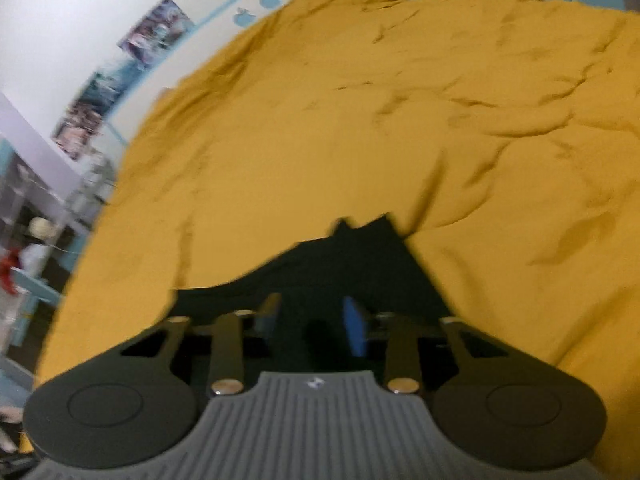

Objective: Fold small clothes

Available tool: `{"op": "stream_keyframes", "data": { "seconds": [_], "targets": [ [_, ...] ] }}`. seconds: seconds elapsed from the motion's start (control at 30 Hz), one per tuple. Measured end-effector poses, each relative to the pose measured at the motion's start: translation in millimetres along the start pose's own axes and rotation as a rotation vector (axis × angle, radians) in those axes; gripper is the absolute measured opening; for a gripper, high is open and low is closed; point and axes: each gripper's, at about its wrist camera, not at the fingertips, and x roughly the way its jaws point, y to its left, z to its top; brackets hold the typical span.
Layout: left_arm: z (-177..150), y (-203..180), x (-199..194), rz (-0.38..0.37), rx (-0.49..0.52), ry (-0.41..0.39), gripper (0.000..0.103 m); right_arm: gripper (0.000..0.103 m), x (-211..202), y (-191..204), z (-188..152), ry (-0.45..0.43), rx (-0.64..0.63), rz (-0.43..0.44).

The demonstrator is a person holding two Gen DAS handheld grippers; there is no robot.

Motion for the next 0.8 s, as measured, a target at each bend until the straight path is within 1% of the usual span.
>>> {"op": "stream_keyframes", "data": {
  "seconds": [0.07, 0.1, 0.13, 0.17, 0.23, 0.3, 0.33, 0.4, 0.5, 0.53, 0.67, 0.8],
  "targets": [
    [-0.4, 0.5, -1.1, -0.008, 0.004, 0.004, 0.039, 0.019, 1.6, 5.0, 0.0, -0.006, 0.011, -0.021],
    [-1.6, -2.1, -3.8, -0.004, 0.015, 0.001, 0.039, 0.031, -1.9, 12.9, -0.9, -0.019, 0.013, -0.022],
    [-2.3, -5.8, -7.5, 0.005, 0.027, -0.004, 0.041, 0.037, -1.2, 24.6, -2.2, -0.037, 0.007, -0.002],
    [-4.4, -10.6, -12.7, 0.017, 0.038, -0.015, 0.042, 0.041, -8.4, 39.2, -7.4, -0.049, -0.012, 0.034],
    [-4.6, -18.7, -21.3, 0.024, 0.063, -0.043, 0.055, 0.041, -6.6, 72.6, -13.9, -0.027, -0.052, 0.11],
    [-7.7, -23.9, -31.0, 0.015, 0.078, -0.067, 0.063, 0.041, 0.7, 104.8, -23.6, 0.016, -0.076, 0.182],
    [-6.0, -24.0, -32.8, 0.004, 0.08, -0.073, 0.065, 0.04, 8.0, 122.1, -29.7, 0.04, -0.087, 0.206],
    [-3.6, -19.1, -35.7, 0.004, 0.078, -0.081, 0.066, 0.04, 24.3, 150.2, -42.2, 0.07, -0.114, 0.221],
    [-1.9, -8.1, -31.6, 0.05, 0.058, -0.079, 0.066, 0.04, 54.6, 178.5, -59.2, 0.116, -0.114, 0.212],
    [-1.5, -3.8, -29.1, 0.052, 0.052, -0.073, 0.065, 0.04, 65.7, 184.3, -64.2, 0.13, -0.108, 0.2],
    [2.0, 12.4, -22.2, 0.016, 0.028, -0.065, 0.064, 0.04, 102.2, 205.7, -77.5, 0.162, -0.147, 0.111],
    [1.7, 16.2, -20.3, 0.001, 0.018, -0.068, 0.064, 0.04, 119.1, 211.1, -88.5, 0.181, -0.182, 0.055]
  ]
}}
